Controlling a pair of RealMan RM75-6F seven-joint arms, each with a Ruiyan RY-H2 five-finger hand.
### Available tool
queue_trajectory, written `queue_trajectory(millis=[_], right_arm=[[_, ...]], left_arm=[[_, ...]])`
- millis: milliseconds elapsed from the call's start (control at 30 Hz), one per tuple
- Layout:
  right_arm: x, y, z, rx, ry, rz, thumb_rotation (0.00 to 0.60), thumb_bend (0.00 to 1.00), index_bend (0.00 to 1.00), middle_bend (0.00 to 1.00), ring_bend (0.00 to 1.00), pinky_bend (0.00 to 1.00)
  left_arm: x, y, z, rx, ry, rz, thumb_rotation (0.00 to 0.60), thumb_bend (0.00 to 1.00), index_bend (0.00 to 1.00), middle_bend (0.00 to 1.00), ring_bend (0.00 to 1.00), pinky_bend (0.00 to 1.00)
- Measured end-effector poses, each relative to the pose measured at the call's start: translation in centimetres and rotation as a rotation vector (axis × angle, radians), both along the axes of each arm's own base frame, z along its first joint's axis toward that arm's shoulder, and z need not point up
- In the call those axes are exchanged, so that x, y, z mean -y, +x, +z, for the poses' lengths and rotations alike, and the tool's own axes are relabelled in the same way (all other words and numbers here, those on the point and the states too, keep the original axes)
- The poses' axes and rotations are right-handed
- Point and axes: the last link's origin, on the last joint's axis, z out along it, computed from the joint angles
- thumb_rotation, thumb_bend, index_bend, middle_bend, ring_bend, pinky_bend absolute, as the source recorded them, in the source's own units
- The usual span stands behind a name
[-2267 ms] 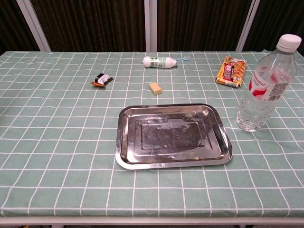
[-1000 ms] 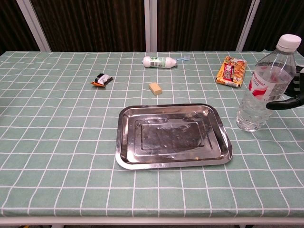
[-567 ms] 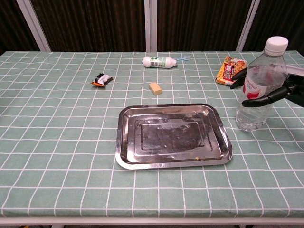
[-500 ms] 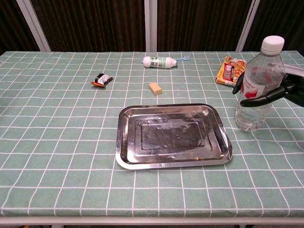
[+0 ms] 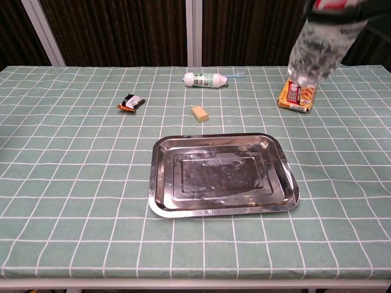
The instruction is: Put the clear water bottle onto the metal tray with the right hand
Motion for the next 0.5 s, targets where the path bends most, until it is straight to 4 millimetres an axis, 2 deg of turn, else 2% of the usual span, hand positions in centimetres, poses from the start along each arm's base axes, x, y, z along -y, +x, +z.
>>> queue_trajectory(millis=[67,133,167,333,400,500], right_arm=[[-0.3,0.4,0.9,0.008,-0.011,-0.004,0.600,0.07,0.68,0.57,0.38,0.40],[-0.4,-0.2,0.7,0.006,0.006,-0.042,0.600,0.07,0.68,0.57,0.38,0.40],[-0.3,-0.8,0.4,-0.001,0.019,-0.068,0.600,0.08,0.68,0.57,0.38,0.40],[0.8,-6.6,-2.4,-0.119,0.083,-0.240,0.600,0.10,0.68,0.58,0.38,0.40],[1.6,-8.1,-2.4,-0.170,0.062,-0.262,0.600,0.10,0.68,0.58,0.38,0.41],[2.5,-8.1,-1.4,-0.196,0.010,-0.233,0.600,0.10,0.68,0.57,0.38,0.41]], left_arm=[[0.1,0.0,-0.1,0.000,-0.003,0.003,0.600,0.28,0.16,0.18,0.09,0.19],[0.2,-0.2,-0.1,-0.001,-0.004,0.008,0.600,0.28,0.16,0.18,0.09,0.19],[0.3,-0.3,-0.1,-0.002,-0.005,0.010,0.600,0.28,0.16,0.18,0.09,0.19],[0.5,-0.4,0.2,-0.007,0.000,0.015,0.600,0.28,0.16,0.18,0.09,0.19],[0.5,-0.4,0.2,-0.007,0.001,0.013,0.600,0.28,0.16,0.18,0.09,0.19],[0.3,0.0,0.3,-0.009,0.005,0.002,0.600,0.28,0.16,0.18,0.09,0.19]])
